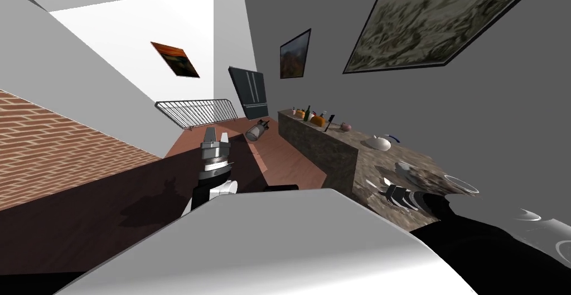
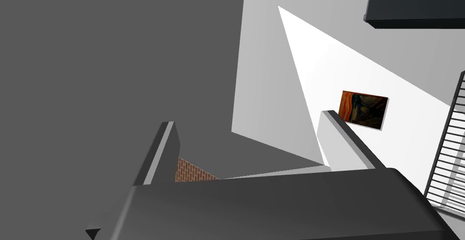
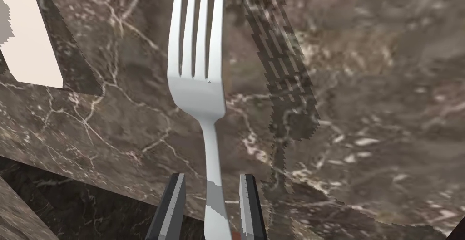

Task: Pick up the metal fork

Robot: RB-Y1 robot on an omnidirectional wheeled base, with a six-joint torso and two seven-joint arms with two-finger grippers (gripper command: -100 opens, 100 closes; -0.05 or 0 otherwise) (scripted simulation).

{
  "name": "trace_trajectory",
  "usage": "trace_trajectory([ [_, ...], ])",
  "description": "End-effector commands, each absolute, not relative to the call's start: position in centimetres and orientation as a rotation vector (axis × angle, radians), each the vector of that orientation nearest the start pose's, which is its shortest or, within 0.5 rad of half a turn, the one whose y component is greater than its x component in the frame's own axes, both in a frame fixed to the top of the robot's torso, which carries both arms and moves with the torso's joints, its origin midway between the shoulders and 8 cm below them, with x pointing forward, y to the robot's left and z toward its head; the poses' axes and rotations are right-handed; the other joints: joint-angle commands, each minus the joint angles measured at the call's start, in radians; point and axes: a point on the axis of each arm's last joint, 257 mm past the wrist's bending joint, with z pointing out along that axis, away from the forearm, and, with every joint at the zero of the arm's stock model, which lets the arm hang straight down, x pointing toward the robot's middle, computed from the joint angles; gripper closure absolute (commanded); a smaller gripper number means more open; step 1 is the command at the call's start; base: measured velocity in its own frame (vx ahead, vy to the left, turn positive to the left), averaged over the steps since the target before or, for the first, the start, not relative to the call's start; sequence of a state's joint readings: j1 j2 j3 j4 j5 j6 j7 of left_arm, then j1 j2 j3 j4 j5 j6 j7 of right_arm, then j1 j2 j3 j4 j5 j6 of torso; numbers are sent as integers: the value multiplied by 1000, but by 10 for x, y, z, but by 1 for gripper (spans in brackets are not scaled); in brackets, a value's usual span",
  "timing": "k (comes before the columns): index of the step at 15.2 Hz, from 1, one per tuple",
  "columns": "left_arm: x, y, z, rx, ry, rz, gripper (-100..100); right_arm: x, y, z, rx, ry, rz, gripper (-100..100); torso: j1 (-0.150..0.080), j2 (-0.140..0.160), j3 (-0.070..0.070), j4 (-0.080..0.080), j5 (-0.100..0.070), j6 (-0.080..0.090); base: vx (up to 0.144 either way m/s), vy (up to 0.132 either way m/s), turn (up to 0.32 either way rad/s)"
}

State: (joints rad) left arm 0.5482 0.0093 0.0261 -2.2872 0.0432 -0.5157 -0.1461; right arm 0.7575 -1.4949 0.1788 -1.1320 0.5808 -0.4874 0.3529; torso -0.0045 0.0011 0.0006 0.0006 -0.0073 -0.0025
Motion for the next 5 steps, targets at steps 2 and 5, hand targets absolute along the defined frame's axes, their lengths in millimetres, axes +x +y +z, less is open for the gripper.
trace_trajectory([
  [2,334,297,16,-634,643,-1146,0,131,-719,-328,-789,2670,-394,100,-1,0,0,0,0,0,-44,44,59],
  [5,334,297,16,-634,643,-1146,0,132,-722,-326,-784,2671,-398,100,0,0,0,0,0,0,-47,48,46],
])
